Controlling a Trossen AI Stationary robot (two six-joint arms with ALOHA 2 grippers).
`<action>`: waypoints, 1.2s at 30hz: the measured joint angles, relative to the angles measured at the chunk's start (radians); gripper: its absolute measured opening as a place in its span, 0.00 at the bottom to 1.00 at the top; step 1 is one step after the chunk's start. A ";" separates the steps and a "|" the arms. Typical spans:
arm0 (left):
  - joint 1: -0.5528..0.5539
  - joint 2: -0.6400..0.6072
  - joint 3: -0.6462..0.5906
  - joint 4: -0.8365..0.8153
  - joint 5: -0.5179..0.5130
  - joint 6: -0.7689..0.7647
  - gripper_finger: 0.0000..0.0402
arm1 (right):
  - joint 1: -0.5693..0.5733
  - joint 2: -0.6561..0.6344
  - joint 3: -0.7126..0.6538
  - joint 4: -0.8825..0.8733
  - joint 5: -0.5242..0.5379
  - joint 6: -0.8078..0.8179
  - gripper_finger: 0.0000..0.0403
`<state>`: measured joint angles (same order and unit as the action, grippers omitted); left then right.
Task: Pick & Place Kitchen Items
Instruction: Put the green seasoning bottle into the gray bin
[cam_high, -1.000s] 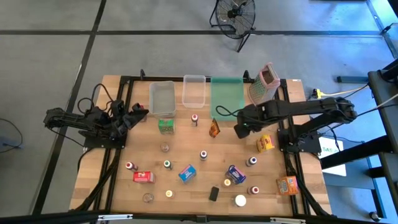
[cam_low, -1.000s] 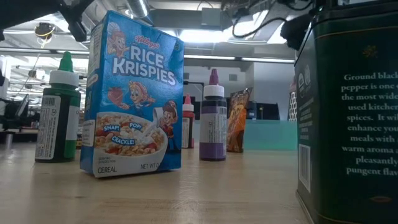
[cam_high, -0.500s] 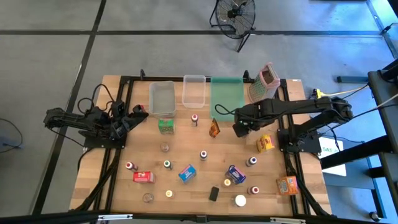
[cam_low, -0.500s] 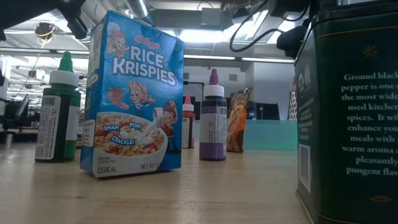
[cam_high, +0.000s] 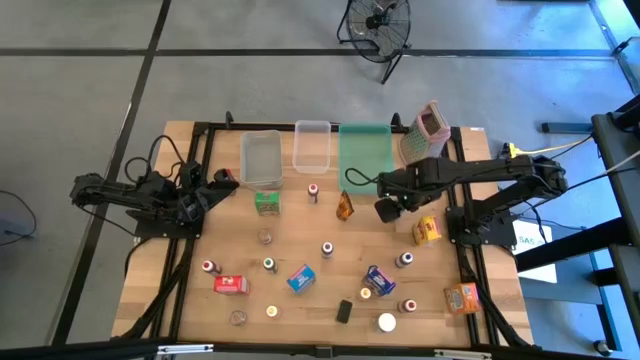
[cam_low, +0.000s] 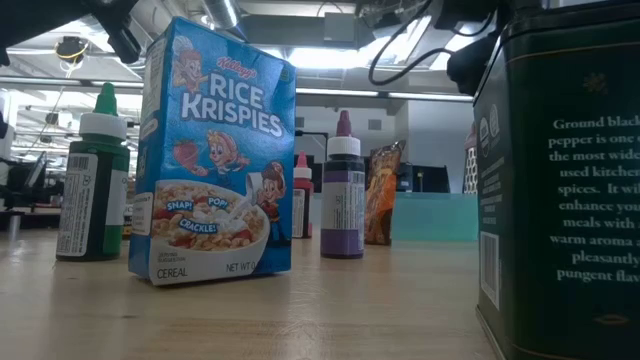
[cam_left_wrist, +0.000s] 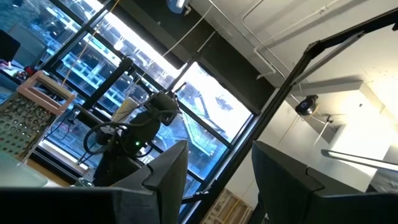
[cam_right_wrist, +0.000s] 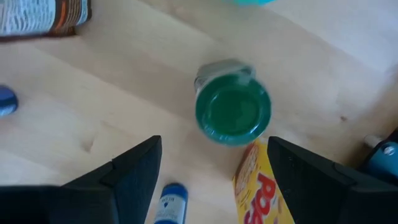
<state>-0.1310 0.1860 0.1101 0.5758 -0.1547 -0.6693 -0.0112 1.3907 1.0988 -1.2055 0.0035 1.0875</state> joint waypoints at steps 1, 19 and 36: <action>0.000 0.000 0.000 0.000 0.000 0.000 0.43 | 0.004 0.000 0.000 -0.004 -0.008 0.001 0.73; 0.000 0.000 0.000 -0.002 0.018 0.066 0.43 | -0.045 0.062 -0.039 0.042 0.050 -0.050 0.73; 0.000 0.000 0.000 -0.001 0.017 0.054 0.44 | -0.067 0.173 -0.039 0.068 0.018 -0.120 0.73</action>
<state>-0.1310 0.1864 0.1101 0.5743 -0.1379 -0.6155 -0.0784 1.5635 1.0603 -1.1376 0.0214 0.9673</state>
